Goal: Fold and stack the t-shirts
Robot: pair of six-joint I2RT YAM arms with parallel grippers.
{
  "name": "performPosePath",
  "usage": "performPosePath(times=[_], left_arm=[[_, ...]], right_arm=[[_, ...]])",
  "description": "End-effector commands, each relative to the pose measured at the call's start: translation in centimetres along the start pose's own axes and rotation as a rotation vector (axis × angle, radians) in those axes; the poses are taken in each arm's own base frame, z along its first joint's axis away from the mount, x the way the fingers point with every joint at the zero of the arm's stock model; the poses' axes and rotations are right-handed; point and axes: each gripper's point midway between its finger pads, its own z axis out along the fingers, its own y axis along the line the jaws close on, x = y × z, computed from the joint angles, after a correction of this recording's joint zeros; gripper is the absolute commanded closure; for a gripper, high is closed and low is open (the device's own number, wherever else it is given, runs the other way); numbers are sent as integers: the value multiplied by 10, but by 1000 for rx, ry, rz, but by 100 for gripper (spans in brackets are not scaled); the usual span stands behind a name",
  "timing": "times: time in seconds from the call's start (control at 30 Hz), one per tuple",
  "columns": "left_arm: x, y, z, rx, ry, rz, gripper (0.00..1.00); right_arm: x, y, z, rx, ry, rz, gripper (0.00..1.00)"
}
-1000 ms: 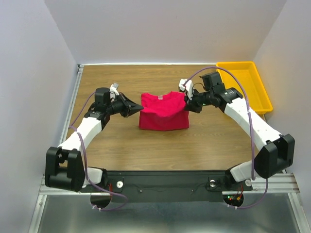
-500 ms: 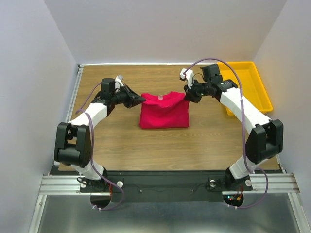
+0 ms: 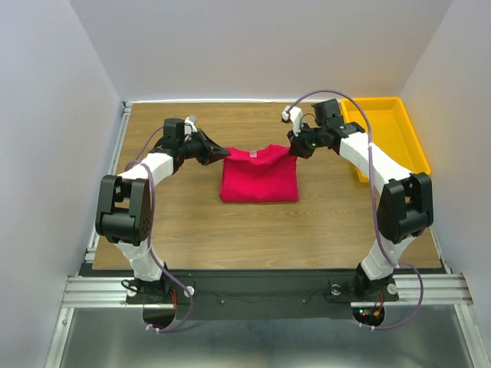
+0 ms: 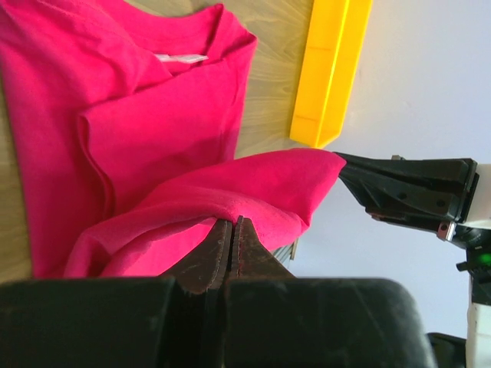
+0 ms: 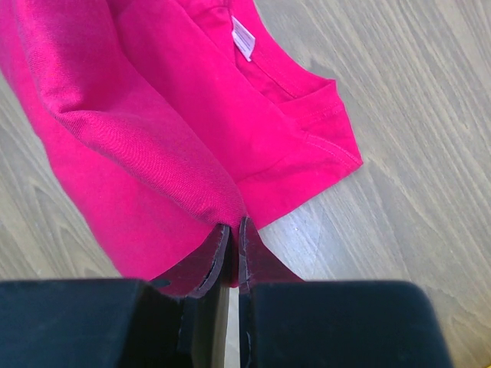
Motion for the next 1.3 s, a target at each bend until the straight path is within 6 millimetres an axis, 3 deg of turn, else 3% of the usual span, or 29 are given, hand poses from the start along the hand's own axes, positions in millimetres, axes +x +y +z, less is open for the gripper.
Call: performPosePath(times=[0.0,0.9,1.27], left_arm=[[-19,-26,-2,71,-28,84,100],[-53,-7,27,45,-42,56,100],[-60,5,34,27,-45,36,100]], right_arm=[[-28,-28,-6,87,-77,-26,99],[-13,-65,26,169,-50,56,99],[-6,-70,40,169,-39,90,99]])
